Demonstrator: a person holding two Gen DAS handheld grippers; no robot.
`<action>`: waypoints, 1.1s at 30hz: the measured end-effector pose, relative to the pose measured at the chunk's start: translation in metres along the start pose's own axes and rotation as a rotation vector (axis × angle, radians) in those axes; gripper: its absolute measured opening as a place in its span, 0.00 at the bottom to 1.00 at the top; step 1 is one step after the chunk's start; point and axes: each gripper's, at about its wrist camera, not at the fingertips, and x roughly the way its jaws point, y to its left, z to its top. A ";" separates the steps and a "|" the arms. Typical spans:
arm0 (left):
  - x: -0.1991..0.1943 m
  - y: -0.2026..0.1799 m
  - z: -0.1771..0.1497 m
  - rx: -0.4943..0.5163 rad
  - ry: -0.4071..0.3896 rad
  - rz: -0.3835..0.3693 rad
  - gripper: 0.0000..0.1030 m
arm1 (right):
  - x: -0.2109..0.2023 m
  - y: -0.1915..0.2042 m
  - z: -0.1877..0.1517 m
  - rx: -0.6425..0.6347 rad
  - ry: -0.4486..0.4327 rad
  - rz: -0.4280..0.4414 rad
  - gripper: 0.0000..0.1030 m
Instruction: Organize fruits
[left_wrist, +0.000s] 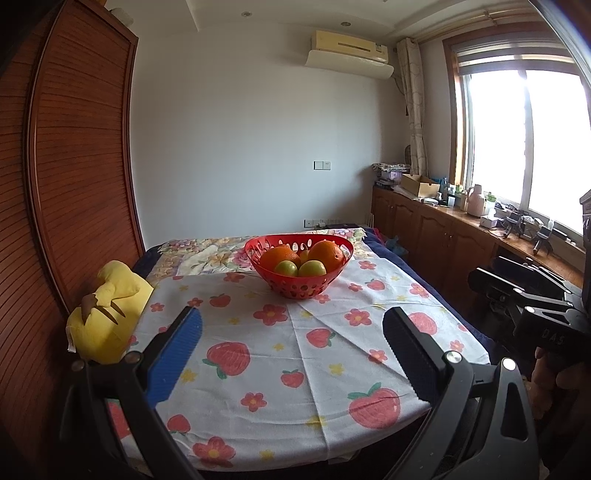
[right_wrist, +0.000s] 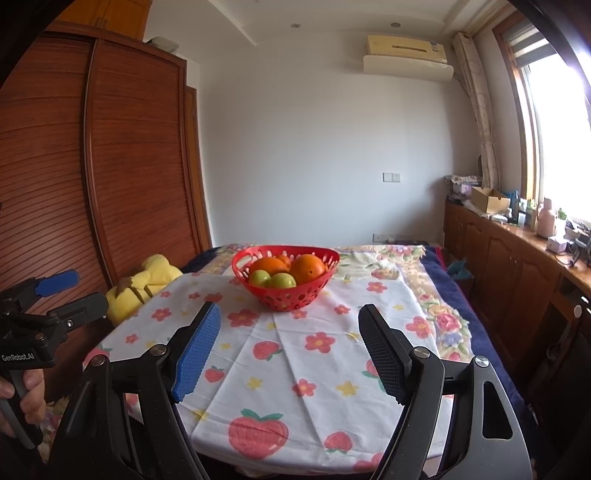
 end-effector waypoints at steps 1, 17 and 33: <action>0.000 0.000 0.000 0.000 -0.001 0.001 0.96 | -0.001 0.000 0.000 0.000 0.002 0.000 0.77; -0.004 0.000 0.000 0.000 -0.012 0.006 0.96 | -0.001 0.001 -0.001 0.001 0.001 0.001 0.77; -0.011 0.001 0.001 -0.003 -0.020 0.007 0.96 | -0.002 0.005 -0.003 -0.002 0.000 0.002 0.77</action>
